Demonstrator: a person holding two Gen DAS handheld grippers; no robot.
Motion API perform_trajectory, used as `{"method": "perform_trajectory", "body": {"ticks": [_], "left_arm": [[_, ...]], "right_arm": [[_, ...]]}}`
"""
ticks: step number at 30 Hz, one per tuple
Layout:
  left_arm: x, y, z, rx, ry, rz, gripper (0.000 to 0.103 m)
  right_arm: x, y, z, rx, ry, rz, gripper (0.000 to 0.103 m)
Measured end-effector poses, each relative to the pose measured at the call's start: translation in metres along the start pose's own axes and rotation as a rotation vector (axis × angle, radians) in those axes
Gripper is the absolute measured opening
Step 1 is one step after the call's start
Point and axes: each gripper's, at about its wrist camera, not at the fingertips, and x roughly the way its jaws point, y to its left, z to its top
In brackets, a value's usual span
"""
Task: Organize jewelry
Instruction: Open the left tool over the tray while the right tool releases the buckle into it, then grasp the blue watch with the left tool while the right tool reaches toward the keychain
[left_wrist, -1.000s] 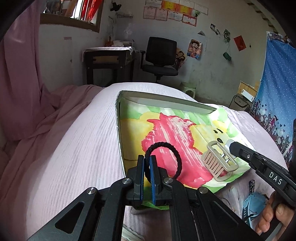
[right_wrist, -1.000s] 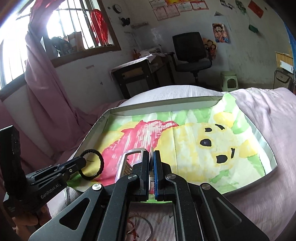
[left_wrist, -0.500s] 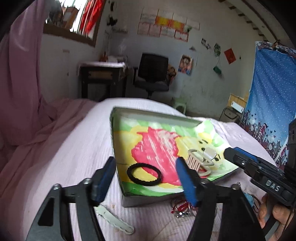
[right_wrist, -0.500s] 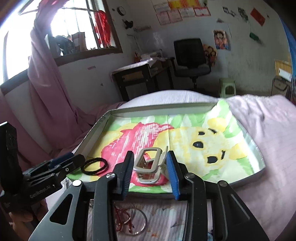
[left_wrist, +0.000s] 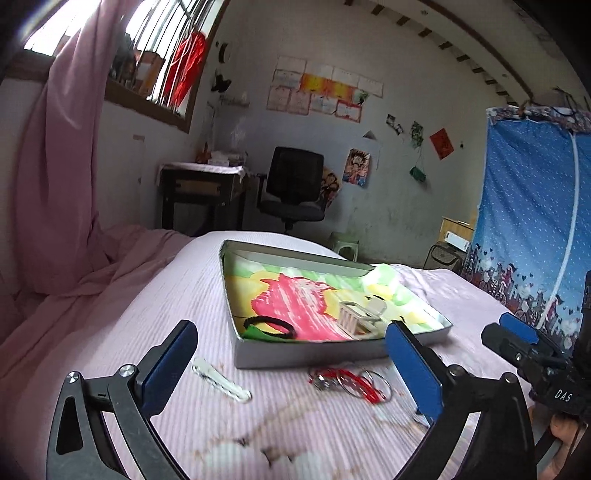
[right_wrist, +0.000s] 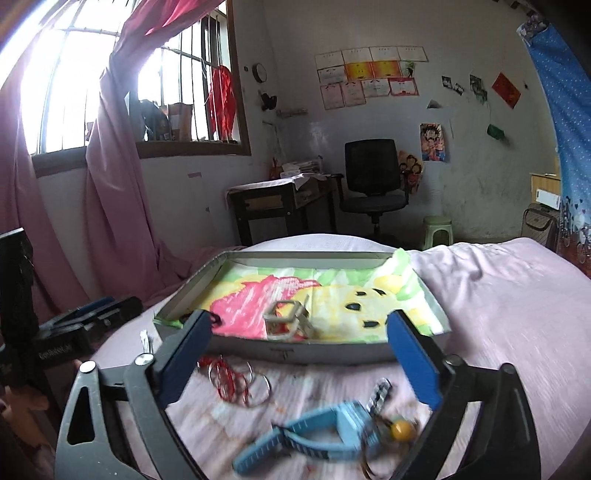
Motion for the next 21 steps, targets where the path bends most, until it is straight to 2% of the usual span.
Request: {"method": "perform_trajectory", "body": {"ticks": [3, 8, 15, 21], "left_arm": [[-0.01, -0.01, -0.004, 0.037, -0.004, -0.007, 0.102], [-0.025, -0.026, -0.018, 0.088, 0.008, -0.028, 0.102], [-0.029, -0.046, -0.035, 0.122, 0.09, -0.058, 0.103], [-0.017, -0.059, -0.048, 0.122, 0.204, -0.112, 0.103]], "right_arm": [[-0.016, -0.006, -0.009, -0.012, 0.0, -0.012, 0.101], [-0.037, -0.018, -0.023, 0.008, 0.028, -0.037, 0.102], [-0.05, -0.032, -0.03, 0.014, 0.073, -0.086, 0.102], [-0.044, -0.04, -0.035, 0.006, 0.159, -0.141, 0.102]]}}
